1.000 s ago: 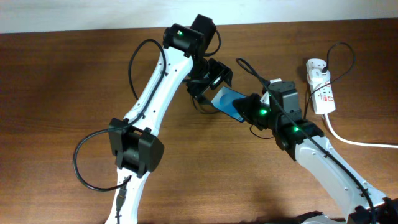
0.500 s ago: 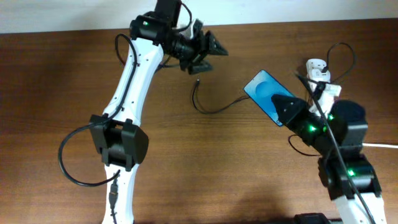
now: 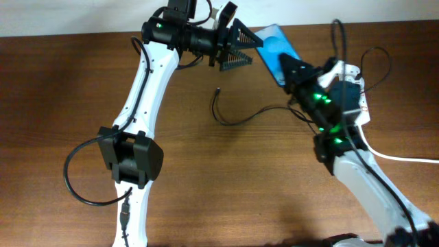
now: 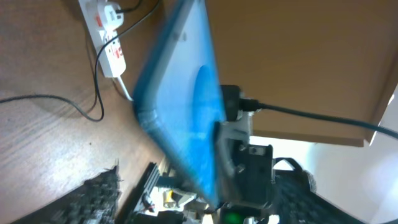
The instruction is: Plug charger to phone and switch on socket
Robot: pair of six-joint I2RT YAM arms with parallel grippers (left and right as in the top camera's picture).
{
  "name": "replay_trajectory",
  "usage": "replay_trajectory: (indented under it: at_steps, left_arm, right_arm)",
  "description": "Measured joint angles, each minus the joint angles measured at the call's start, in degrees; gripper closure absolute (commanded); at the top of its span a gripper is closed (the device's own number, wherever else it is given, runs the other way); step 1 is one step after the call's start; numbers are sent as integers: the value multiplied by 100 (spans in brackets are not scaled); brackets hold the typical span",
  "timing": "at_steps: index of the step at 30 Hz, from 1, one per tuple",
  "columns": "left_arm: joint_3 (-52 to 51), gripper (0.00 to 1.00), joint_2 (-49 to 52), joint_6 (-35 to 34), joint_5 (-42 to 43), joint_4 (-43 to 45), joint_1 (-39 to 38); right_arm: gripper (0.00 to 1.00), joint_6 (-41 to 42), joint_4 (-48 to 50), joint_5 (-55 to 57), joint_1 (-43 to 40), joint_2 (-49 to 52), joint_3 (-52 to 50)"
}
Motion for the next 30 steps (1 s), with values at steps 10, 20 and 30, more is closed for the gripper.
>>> replay_trajectory:
  at_steps: [10, 20, 30]
  left_arm:
    - [0, 44, 0, -710, -535, 168, -17]
    - [0, 64, 0, -761, -909, 168, -199]
    - [0, 71, 0, -1388, -1252, 887, -201]
  right_arm:
    - [96, 636, 426, 1051, 695, 413, 0]
    - [96, 940, 273, 1486, 975, 446, 144]
    - [96, 1121, 273, 1661, 1016, 444, 234]
